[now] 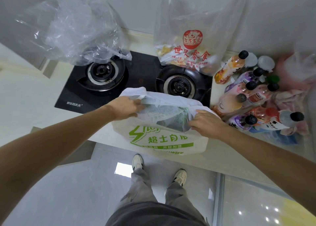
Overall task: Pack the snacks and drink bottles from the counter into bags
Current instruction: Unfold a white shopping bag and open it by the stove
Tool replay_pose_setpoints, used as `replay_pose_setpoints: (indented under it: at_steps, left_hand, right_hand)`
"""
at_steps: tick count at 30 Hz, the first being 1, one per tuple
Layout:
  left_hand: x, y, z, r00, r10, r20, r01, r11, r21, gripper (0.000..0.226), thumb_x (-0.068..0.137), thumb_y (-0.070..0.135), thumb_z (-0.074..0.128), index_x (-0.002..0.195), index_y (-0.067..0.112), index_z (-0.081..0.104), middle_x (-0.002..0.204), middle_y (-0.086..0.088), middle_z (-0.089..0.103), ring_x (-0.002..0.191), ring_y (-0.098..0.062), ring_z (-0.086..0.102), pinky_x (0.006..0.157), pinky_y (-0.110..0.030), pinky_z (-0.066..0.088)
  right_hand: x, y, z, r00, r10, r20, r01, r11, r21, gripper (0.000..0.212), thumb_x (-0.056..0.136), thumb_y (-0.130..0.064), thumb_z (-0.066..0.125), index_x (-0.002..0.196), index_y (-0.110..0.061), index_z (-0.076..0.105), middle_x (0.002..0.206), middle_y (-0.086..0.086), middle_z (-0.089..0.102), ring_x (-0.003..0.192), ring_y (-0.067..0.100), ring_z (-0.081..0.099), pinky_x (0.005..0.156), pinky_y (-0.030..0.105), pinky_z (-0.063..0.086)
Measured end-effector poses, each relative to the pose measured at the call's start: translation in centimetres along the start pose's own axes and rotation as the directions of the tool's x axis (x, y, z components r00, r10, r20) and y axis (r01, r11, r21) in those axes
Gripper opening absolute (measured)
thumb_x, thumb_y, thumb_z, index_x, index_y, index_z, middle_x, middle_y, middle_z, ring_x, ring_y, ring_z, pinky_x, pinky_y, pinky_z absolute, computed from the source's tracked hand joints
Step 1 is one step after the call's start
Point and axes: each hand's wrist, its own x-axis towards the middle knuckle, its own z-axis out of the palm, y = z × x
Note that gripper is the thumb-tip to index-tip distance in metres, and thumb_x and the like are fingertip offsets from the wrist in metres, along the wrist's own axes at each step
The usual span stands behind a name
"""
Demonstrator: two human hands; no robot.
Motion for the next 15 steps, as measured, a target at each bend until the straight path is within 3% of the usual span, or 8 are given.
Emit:
replay_pose_setpoints:
  at_steps: [3, 5, 7, 9, 11, 15]
  left_hand:
    - [-0.4, 0.3, 0.0, 1.000, 0.021, 0.006, -0.021, 1.000, 0.019, 0.038, 0.107, 0.026, 0.041, 0.144, 0.027, 0.049, 0.142, -0.001, 0.050, 0.111, -0.030, 0.061, 0.083, -0.037, 0.046]
    - [-0.8, 0.1, 0.5, 0.999, -0.036, -0.015, 0.035, 0.997, -0.066, 0.051, 0.098, 0.008, 0.045, 0.145, 0.028, 0.044, 0.148, -0.002, 0.041, 0.099, -0.034, 0.064, 0.074, -0.039, 0.050]
    - [-1.1, -0.2, 0.9, 0.996, -0.079, -0.041, 0.076, 0.994, -0.076, 0.065, 0.094, 0.003, 0.051, 0.148, 0.034, 0.034, 0.155, 0.001, 0.032, 0.084, -0.032, 0.067, 0.064, -0.042, 0.056]
    - [-1.8, 0.0, 0.2, 0.997, -0.069, -0.033, 0.067, 0.997, -0.043, 0.052, 0.102, 0.019, 0.051, 0.150, 0.032, 0.033, 0.159, 0.002, 0.031, 0.084, -0.031, 0.069, 0.061, -0.039, 0.054]
    - [-2.4, 0.3, -0.5, 0.996, -0.082, 0.025, 0.083, 0.996, -0.017, 0.050, 0.105, 0.040, 0.048, 0.152, 0.029, 0.035, 0.163, 0.004, 0.030, 0.094, -0.029, 0.069, 0.064, -0.034, 0.047]
    - [-3.2, 0.2, -1.1, 0.990, -0.091, 0.108, 0.085, 0.994, 0.062, 0.050, 0.100, 0.058, 0.048, 0.146, 0.037, 0.045, 0.142, 0.009, 0.050, 0.097, -0.021, 0.066, 0.067, -0.031, 0.041]
  right_hand:
    - [0.2, -0.2, 0.1, 0.999, 0.036, -0.030, -0.038, 0.996, -0.085, 0.020, 0.075, -0.016, 0.086, 0.079, -0.025, 0.068, 0.059, -0.001, 0.056, 0.072, 0.028, 0.058, 0.075, 0.039, 0.045]
    - [0.2, -0.5, -0.2, 0.996, 0.034, -0.084, -0.043, 0.994, -0.103, 0.020, 0.074, -0.019, 0.089, 0.075, -0.019, 0.069, 0.066, 0.005, 0.058, 0.080, 0.034, 0.063, 0.072, 0.038, 0.051]
    - [0.1, -0.4, -0.2, 0.985, 0.022, -0.170, -0.043, 0.991, -0.123, 0.022, 0.081, -0.024, 0.086, 0.074, -0.012, 0.069, 0.061, 0.009, 0.060, 0.078, 0.036, 0.067, 0.076, 0.041, 0.056]
    - [0.0, 0.2, 0.7, 0.973, 0.008, -0.231, -0.048, 0.985, -0.167, 0.025, 0.098, -0.029, 0.068, 0.080, -0.012, 0.069, 0.058, 0.007, 0.062, 0.071, 0.033, 0.068, 0.091, 0.042, 0.056]
    - [0.0, 0.7, 1.3, 0.983, 0.012, -0.180, -0.045, 0.983, -0.179, 0.042, 0.110, -0.035, 0.042, 0.087, -0.015, 0.070, 0.065, 0.003, 0.067, 0.069, 0.030, 0.067, 0.105, 0.041, 0.046]
    - [-0.2, 0.4, -0.3, 0.994, 0.073, -0.079, -0.080, 0.992, -0.093, 0.041, 0.095, -0.051, 0.050, 0.092, -0.015, 0.071, 0.083, 0.001, 0.070, 0.085, 0.026, 0.068, 0.099, 0.041, 0.048]
